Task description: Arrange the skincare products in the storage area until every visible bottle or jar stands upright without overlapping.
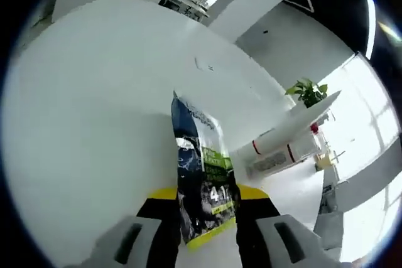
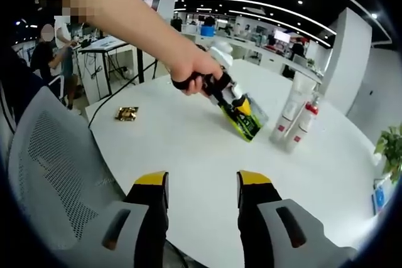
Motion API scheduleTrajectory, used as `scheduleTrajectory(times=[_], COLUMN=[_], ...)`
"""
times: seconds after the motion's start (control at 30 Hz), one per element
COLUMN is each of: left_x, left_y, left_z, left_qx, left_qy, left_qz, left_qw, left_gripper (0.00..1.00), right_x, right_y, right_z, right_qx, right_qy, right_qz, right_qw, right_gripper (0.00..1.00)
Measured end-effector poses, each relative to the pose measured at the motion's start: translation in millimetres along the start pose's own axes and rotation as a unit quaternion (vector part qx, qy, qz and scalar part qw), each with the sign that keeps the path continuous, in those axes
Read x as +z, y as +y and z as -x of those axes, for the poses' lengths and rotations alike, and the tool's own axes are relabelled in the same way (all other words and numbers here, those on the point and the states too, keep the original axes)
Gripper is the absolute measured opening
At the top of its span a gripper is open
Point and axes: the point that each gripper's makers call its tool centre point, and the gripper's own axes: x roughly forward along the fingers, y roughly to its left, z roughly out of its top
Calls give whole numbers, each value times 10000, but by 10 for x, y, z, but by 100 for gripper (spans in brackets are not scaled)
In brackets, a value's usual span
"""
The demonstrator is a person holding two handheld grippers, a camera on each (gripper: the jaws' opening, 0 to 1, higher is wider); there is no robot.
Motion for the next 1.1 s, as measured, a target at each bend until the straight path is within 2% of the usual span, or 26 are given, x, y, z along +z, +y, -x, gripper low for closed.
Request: scheduleTrajectory(times=[0.13,0.2,0.33,0.4,0.57,0.73,0.9,1.1], left_x=[-1,7,-1,9,60,47,29,33], left_y=[16,0,46,56,77,105,41,-7], left_z=[2,-1,-10,-18,-78,-179,-173,-209], left_qx=[305,390,654,718,680,640,640,638], left_qy=[254,341,564,562,566,662,698,695], left_qz=[-883,-1331,-2102,-2156,-2069,-2056,-2352,-2418], left_qw=[9953,9898,9738,9722,9743,9743,9673,9657], left_gripper=[41,43,47,52,58,60,62,62], right_x=[-8,-7,-3,6,11,2,11,11], right_y=[6,8,8,8,2,1,-21,-21], right_z=[-1,0,-1,-1,7,12,20,20], right_qx=[10,14,21,30,25,16,-18,-19], right_qy=[13,14,10,-8,-20,-8,-32,-29], right_qz=[6,12,16,8,-11,-1,-17,-19], right_qw=[10000,10000,10000,10000,10000,10000,10000,10000], right_gripper=[40,40,40,39,39,38,37,36])
